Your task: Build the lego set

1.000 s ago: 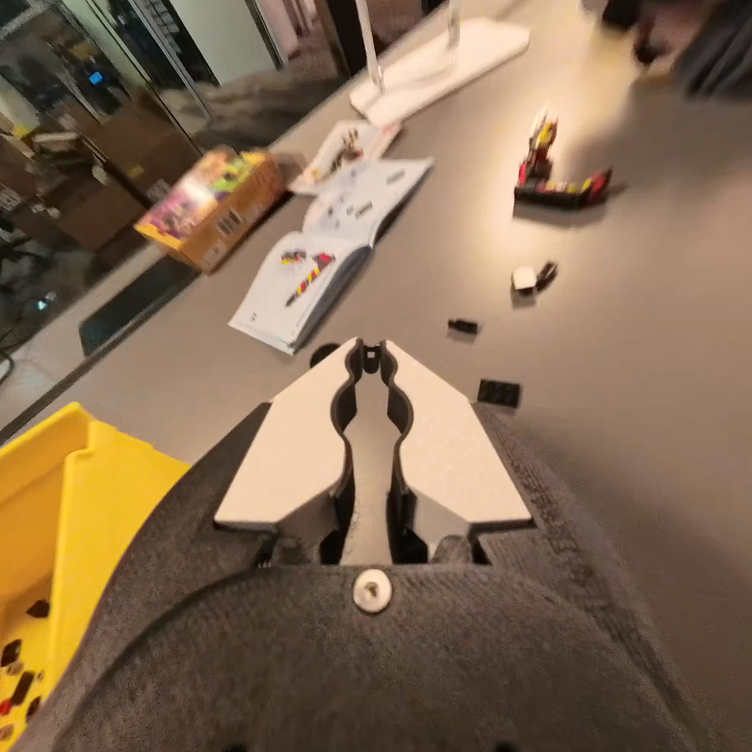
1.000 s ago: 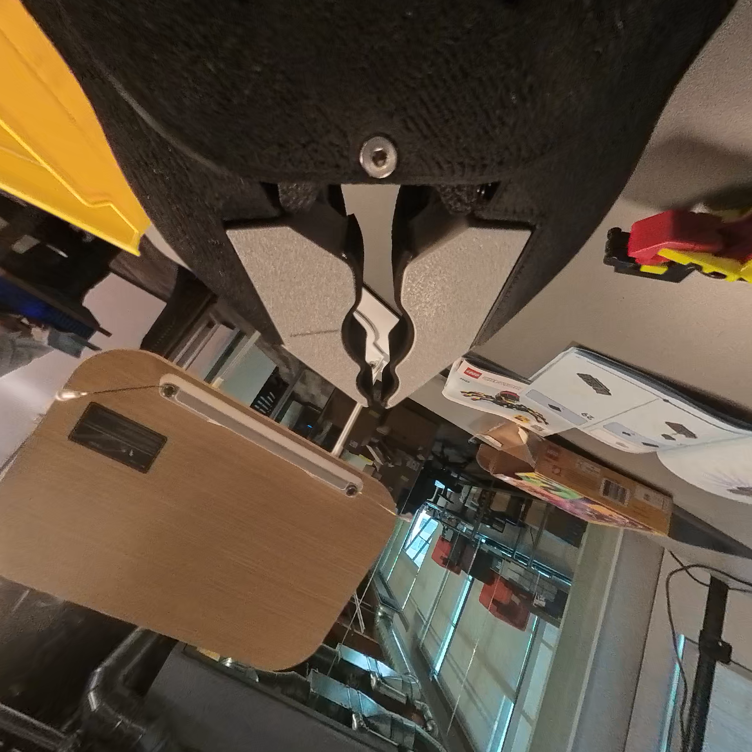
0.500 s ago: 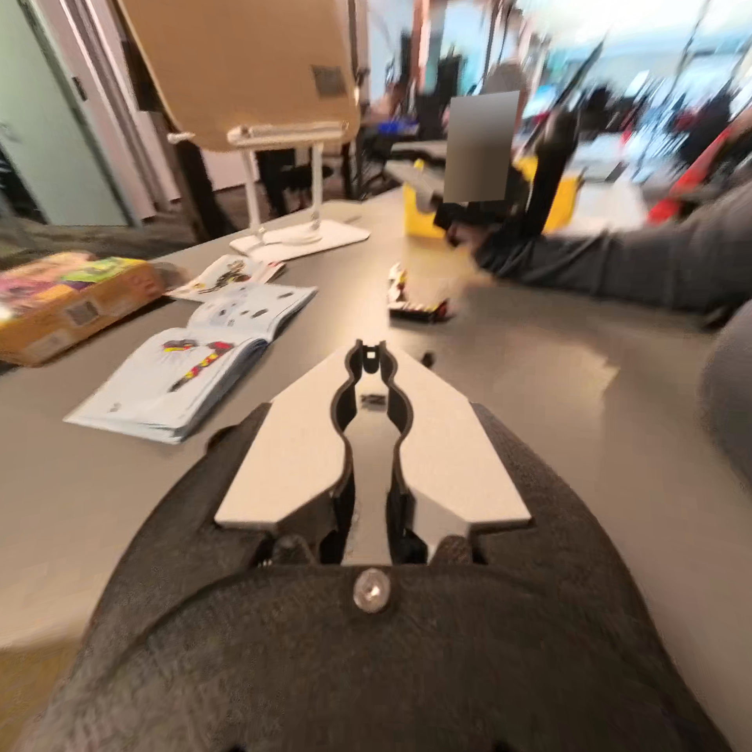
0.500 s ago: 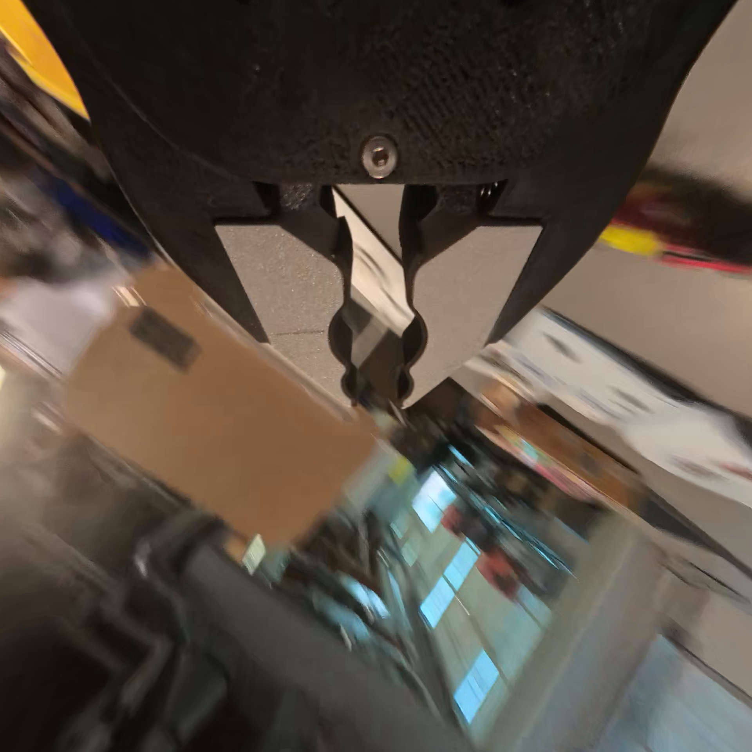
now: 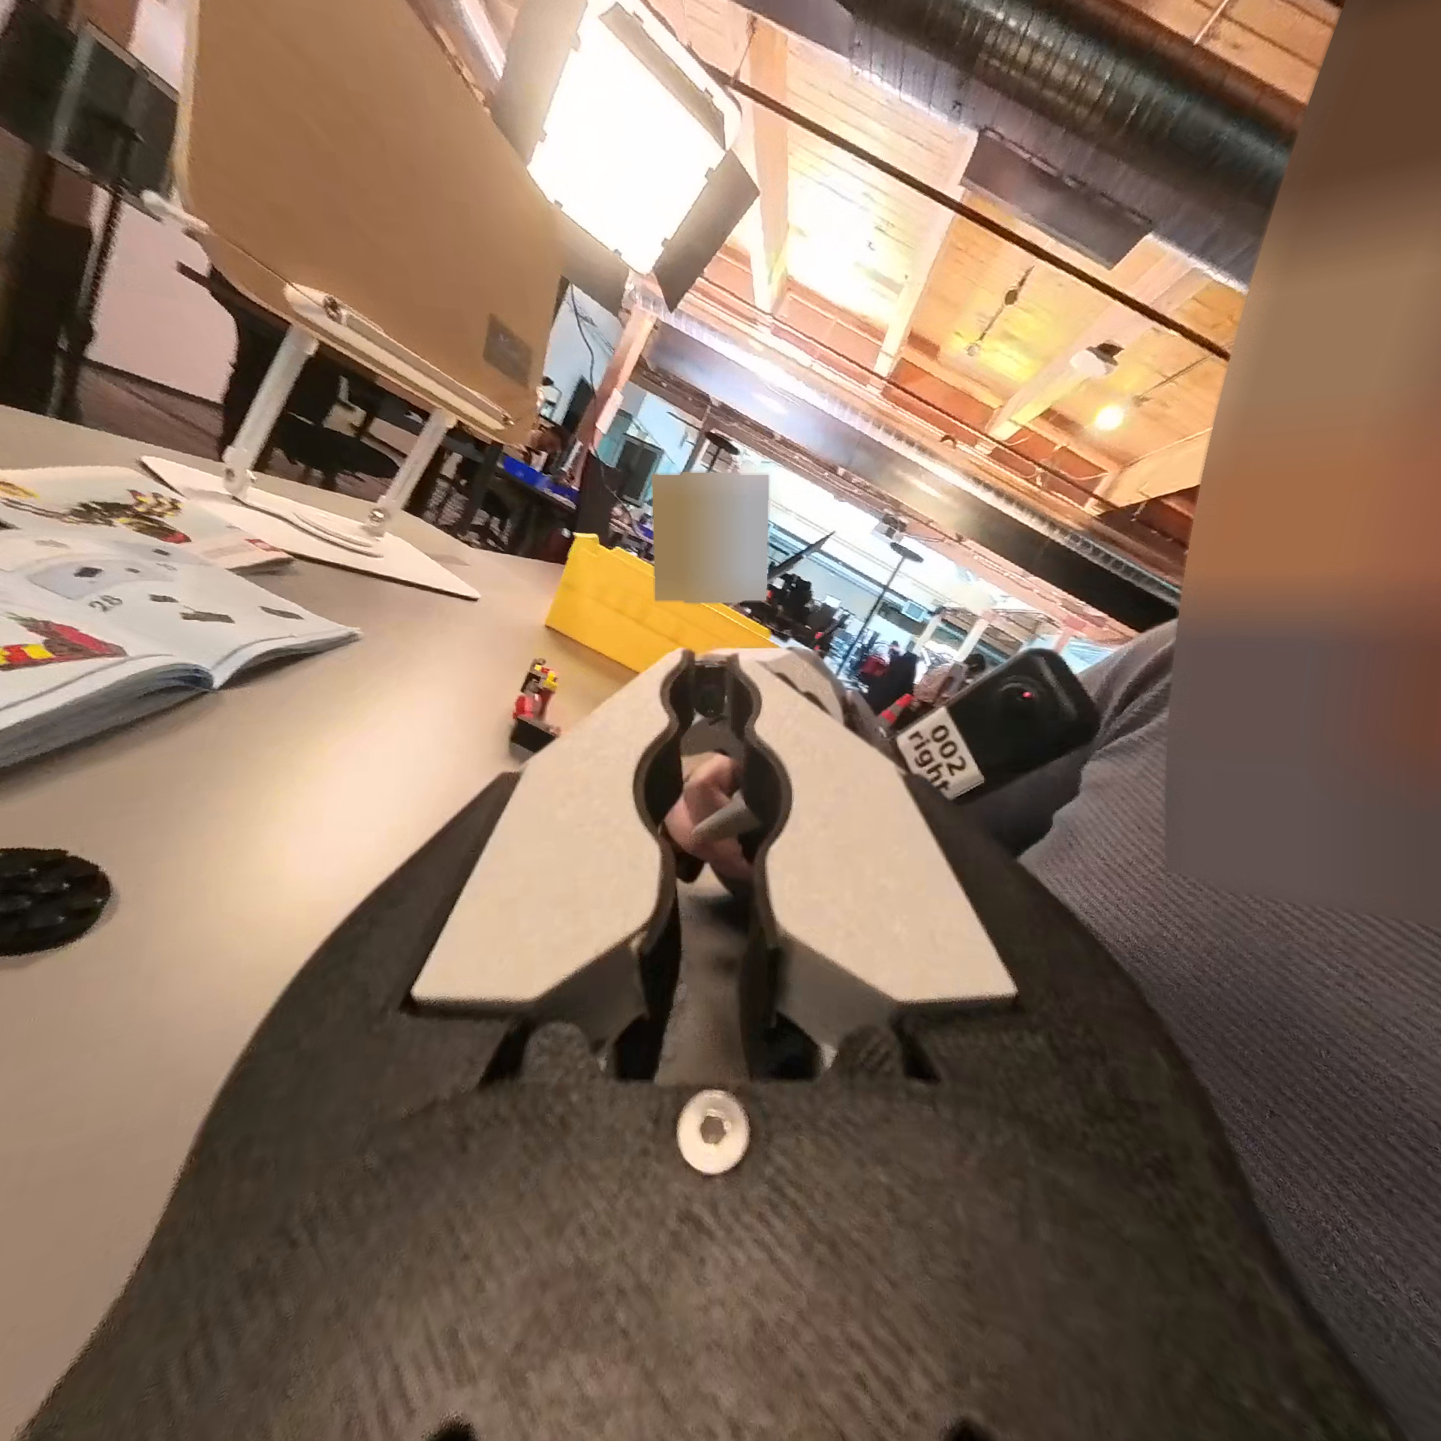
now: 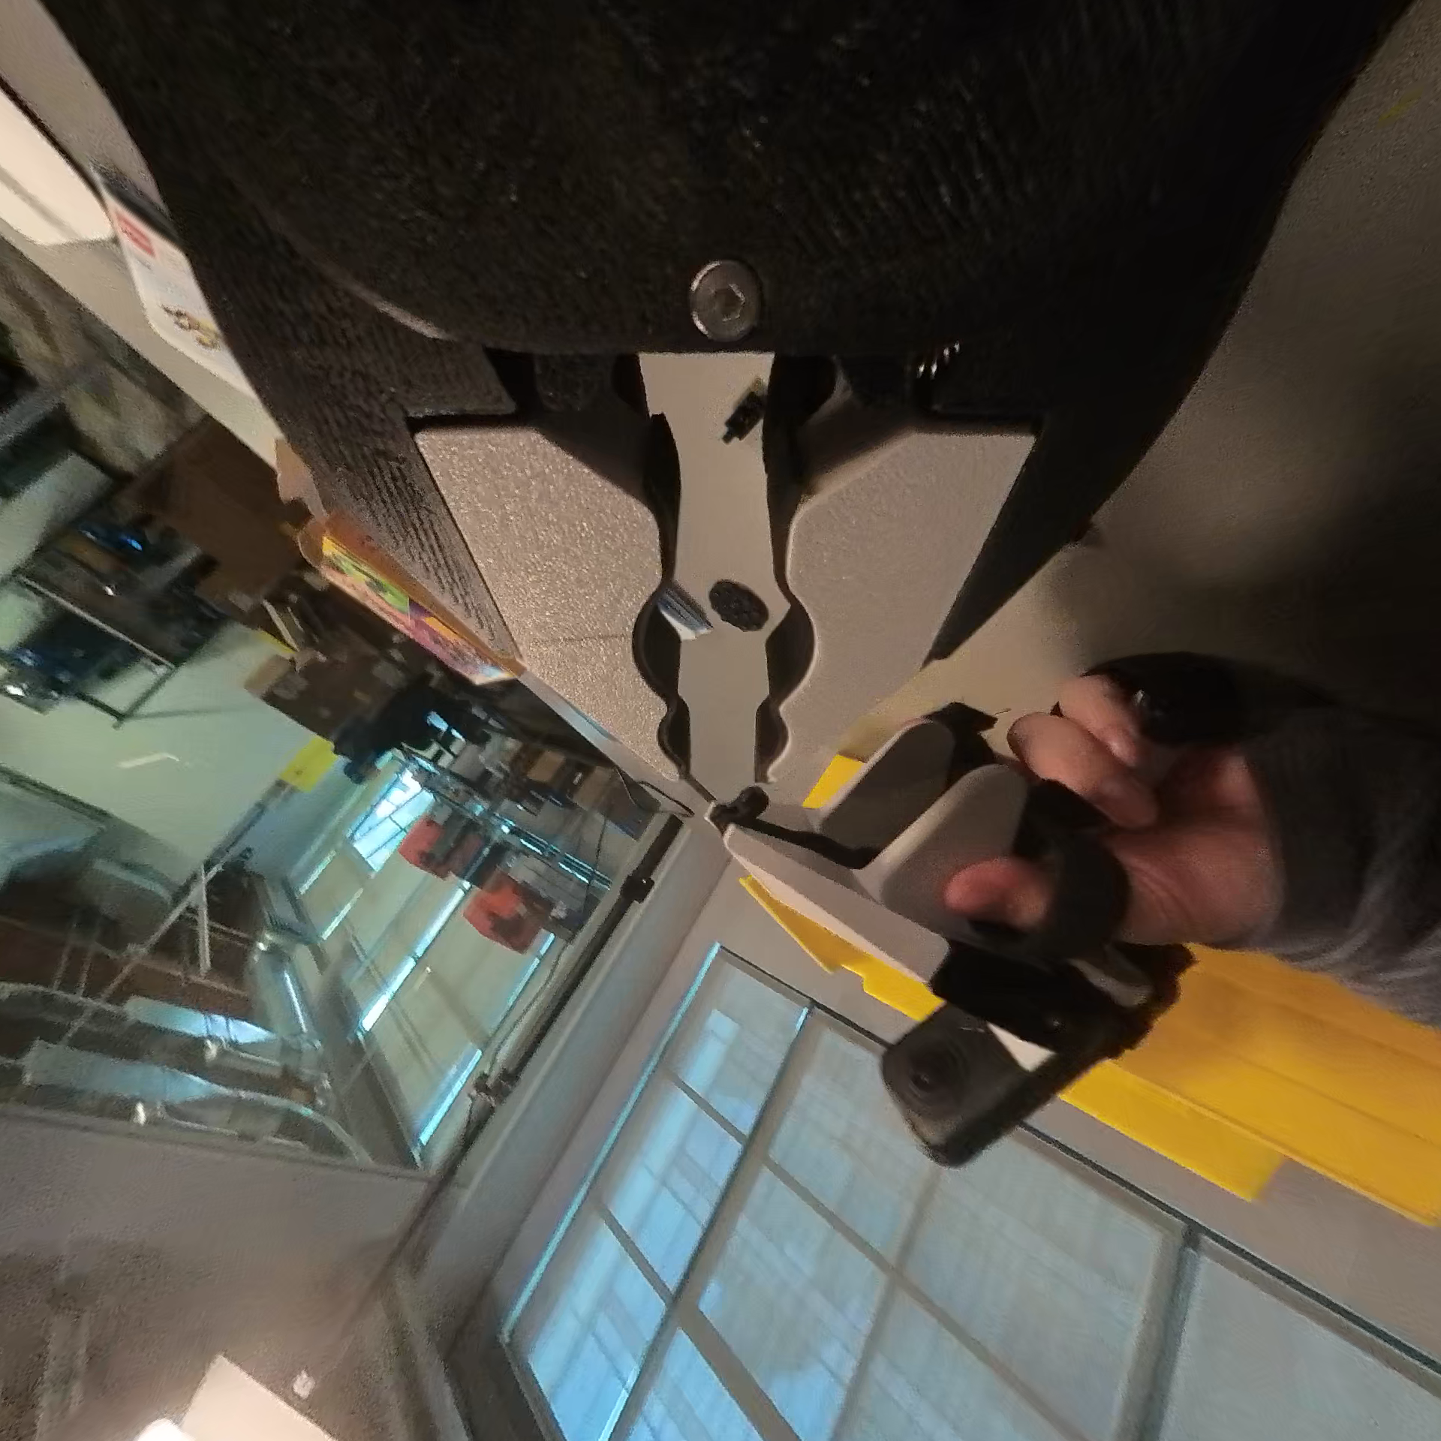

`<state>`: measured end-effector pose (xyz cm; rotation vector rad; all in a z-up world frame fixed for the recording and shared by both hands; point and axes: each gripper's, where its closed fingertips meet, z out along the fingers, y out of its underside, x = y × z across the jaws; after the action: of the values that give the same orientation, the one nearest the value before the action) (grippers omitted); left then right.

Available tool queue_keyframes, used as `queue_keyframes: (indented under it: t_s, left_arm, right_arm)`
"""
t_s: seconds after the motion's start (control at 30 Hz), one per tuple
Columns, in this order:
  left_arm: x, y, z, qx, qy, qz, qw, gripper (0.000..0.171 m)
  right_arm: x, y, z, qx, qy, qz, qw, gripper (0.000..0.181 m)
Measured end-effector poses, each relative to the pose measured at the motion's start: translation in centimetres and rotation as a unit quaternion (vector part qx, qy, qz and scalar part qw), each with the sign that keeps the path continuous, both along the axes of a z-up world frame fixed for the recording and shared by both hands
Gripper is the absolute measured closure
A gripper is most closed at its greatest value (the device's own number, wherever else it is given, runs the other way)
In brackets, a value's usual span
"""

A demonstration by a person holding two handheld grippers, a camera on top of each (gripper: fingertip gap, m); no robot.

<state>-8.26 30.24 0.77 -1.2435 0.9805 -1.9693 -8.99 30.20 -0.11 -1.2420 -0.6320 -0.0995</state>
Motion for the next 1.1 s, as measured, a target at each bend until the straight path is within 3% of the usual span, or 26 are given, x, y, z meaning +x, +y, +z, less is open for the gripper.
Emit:
queue_keyframes:
  t_s: [0.17,0.4,0.5,0.6,0.67,0.8,1.1]
  left_arm:
    - [0.1,0.0,-0.1,0.071,-0.003,0.060,0.996,0.165]
    - [0.5,-0.3,-0.7,0.100,0.023,0.064,0.993,0.165]
    - [0.6,0.1,-1.3,0.110,0.052,0.069,0.990,0.165]
    - [0.3,1.3,-1.8,0.144,0.082,0.112,0.980,0.171]
    - [-0.1,2.3,-2.0,0.180,0.095,0.149,0.968,0.171]
    - [-0.2,3.0,-3.1,0.249,0.138,0.177,0.942,0.171]
    - [0.4,1.7,-3.8,0.349,0.151,0.185,0.906,0.171]
  right_arm:
    - [-0.8,0.6,-0.8,-0.047,0.032,0.018,0.998,0.163]
    - [-0.3,0.7,-0.7,-0.059,0.036,0.019,0.997,0.176]
    - [0.4,1.2,-1.3,-0.064,-0.019,0.010,0.998,0.177]
    - [1.9,1.6,-2.3,-0.049,-0.153,-0.015,0.987,0.181]
    - [2.7,1.5,-4.1,-0.045,-0.294,-0.023,0.955,0.181]
    - [3.6,0.4,-7.3,0.004,-0.573,-0.023,0.819,0.181]
    - [4.7,-0.5,-10.5,0.001,-0.720,0.066,0.691,0.180]
